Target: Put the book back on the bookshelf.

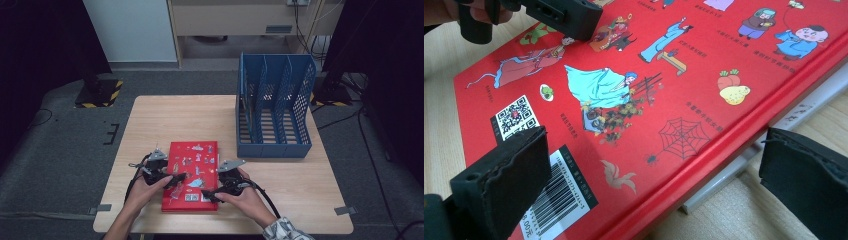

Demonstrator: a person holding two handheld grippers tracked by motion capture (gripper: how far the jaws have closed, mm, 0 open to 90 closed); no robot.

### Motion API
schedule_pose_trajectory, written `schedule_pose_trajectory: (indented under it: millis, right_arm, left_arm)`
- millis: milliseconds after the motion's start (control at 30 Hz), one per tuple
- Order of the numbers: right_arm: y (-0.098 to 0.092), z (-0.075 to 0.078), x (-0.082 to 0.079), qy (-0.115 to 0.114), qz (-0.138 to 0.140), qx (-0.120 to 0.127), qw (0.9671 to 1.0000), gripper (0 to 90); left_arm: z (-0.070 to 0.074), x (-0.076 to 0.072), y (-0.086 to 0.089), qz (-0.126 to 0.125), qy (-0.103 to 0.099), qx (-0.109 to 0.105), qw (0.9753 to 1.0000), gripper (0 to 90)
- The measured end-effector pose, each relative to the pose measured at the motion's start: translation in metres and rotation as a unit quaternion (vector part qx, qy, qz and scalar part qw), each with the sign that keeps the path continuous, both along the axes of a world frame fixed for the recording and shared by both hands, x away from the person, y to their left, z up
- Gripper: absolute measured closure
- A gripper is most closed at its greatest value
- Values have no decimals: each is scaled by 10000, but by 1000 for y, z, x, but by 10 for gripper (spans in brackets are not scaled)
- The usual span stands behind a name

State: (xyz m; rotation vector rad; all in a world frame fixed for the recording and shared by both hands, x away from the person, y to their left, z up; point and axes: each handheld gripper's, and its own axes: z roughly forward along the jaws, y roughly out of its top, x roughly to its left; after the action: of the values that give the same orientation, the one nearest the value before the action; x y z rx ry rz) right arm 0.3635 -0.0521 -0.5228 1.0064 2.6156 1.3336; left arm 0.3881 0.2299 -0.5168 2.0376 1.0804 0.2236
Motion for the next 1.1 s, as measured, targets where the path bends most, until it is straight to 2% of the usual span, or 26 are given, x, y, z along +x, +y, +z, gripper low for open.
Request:
schedule_pose_trajectory:
  millis: [200,433,500,700,900,1100]
  right_arm:
    - [0,2,-2,5,-36,-55,10000,2]
    - [-2,1,0,28,-52,-26,10000,1]
    - [-3,2,1,-67,-104,-22,9999,1]
    - [-8,-1,8,147,-258,105,9995,1]
    - [-8,-6,13,354,-195,251,9989,3]
    - [-6,-4,14,363,-177,186,9990,2]
  left_arm:
    - [2,-1,-1,-58,-70,-48,9999,38]
    - [4,0,-3,-116,-72,-2,9999,44]
    - [6,1,-2,-165,-132,-50,9998,70]
    - [7,1,-6,-242,-128,17,9996,90]
    - [6,1,-8,-277,-102,25,9996,91]
    - [6,0,-8,-290,-110,20,9995,93]
